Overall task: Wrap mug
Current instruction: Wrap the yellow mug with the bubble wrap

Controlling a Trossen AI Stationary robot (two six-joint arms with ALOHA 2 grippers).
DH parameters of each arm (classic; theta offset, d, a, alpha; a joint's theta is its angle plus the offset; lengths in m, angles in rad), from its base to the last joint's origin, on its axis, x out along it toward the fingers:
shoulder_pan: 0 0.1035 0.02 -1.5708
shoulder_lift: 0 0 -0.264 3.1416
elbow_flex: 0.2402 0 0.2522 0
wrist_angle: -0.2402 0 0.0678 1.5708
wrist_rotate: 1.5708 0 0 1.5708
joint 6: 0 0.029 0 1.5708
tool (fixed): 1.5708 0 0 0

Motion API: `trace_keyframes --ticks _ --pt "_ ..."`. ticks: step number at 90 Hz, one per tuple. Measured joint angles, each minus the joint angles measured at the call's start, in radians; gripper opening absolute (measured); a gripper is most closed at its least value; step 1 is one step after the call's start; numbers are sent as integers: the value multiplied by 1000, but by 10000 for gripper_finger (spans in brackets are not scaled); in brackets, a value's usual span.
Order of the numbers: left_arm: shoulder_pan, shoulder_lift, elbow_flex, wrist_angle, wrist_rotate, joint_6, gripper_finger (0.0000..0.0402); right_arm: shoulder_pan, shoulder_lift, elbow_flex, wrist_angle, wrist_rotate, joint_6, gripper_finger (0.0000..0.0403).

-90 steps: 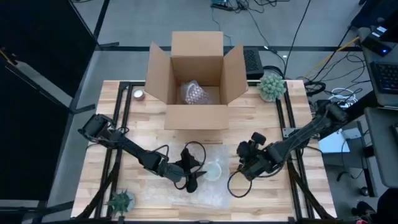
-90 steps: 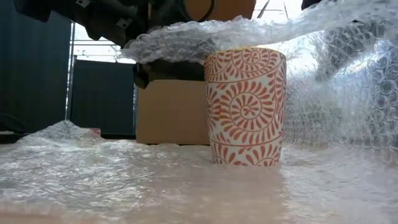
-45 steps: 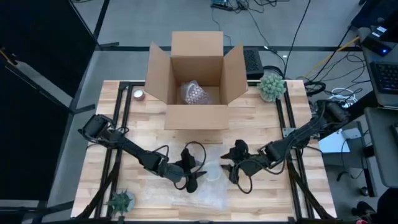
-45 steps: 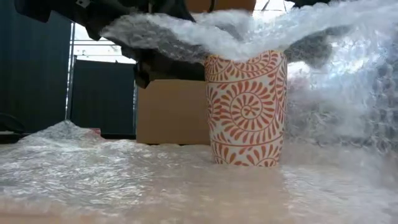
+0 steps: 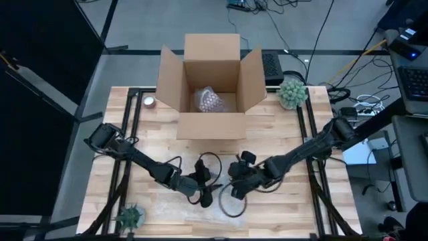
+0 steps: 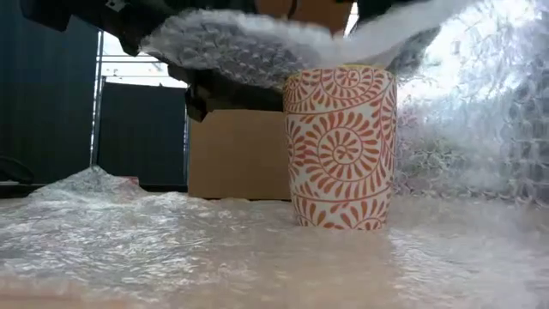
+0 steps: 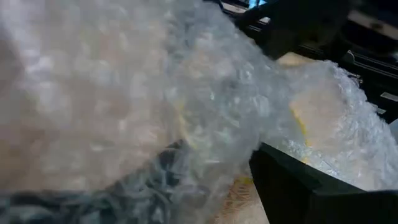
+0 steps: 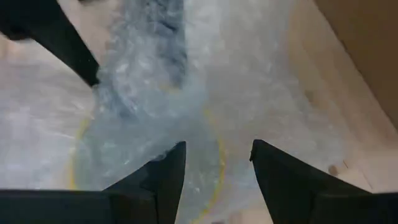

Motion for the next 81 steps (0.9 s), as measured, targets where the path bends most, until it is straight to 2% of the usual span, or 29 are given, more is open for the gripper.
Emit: trace_keyframes --ticks 10,25,48,61,81 --pt "0 0 0 1 -1 0 164 -13 72 64 -64 -23 7 171" --pt "0 0 0 1 -2 0 164 -22 133 69 -55 -33 5 171" --pt "-6 -41 -3 -30 25 4 164 -22 143 67 -38 -42 12 171" --pt "-35 -97 -5 -46 63 3 164 -23 148 62 -40 -54 17 171" --pt "-61 -188 -3 -72 54 9 164 -20 158 55 -39 -98 21 171"
